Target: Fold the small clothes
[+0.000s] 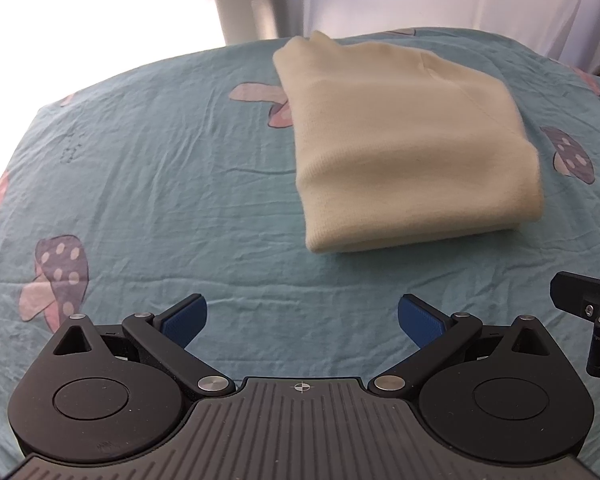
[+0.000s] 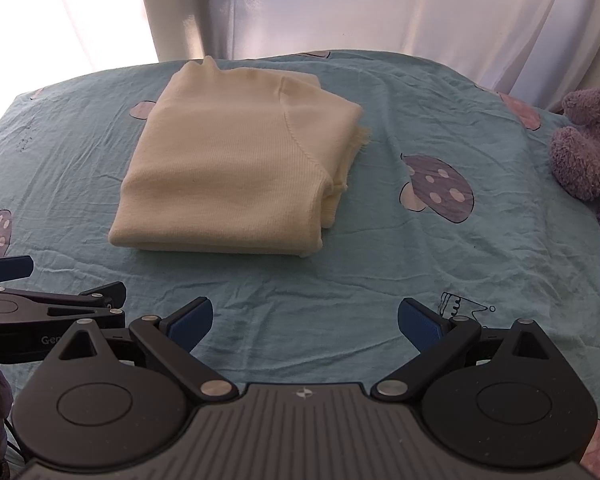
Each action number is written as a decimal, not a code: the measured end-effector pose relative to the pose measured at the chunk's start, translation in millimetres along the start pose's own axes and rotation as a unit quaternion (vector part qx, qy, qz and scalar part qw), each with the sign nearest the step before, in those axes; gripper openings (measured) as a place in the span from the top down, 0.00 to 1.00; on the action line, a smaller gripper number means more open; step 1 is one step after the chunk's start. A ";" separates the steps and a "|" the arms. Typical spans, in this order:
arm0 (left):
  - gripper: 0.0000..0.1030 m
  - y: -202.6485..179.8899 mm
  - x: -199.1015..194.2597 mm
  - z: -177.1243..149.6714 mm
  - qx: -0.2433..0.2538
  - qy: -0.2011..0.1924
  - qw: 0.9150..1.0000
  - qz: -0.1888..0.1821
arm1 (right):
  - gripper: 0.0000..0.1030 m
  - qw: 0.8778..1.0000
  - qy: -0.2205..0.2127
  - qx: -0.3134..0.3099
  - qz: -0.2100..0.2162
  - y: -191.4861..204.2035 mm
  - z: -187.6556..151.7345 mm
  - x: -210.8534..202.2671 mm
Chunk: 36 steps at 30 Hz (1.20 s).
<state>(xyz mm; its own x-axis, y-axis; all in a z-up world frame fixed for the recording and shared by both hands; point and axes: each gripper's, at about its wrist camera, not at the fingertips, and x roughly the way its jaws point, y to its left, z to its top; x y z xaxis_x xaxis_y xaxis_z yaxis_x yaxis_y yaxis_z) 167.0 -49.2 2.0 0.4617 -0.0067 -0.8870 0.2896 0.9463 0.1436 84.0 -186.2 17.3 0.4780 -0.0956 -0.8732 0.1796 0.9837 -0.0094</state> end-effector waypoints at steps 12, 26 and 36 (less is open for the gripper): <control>0.00 -1.2 2.1 -2.0 -0.001 0.006 1.000 0.001 | 0.04 1.000 0.001 -0.001 -0.001 -1.2 0.6 -0.9; 0.00 -2.5 3.1 -0.6 0.002 0.007 1.000 -0.001 | 0.04 1.000 0.001 -0.001 -0.002 -1.9 1.4 -0.4; 0.00 -3.5 3.6 0.2 0.000 0.010 1.000 -0.001 | 0.04 1.000 0.002 -0.002 -0.003 -1.1 2.1 -1.1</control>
<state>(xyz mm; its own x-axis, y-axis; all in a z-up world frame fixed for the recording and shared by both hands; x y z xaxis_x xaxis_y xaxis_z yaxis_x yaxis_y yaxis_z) 167.8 -52.6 -1.6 0.4438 -0.0030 -0.8961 0.2916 0.9460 0.1413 85.1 -187.5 19.3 0.4738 -0.1004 -0.8749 0.1795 0.9836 -0.0156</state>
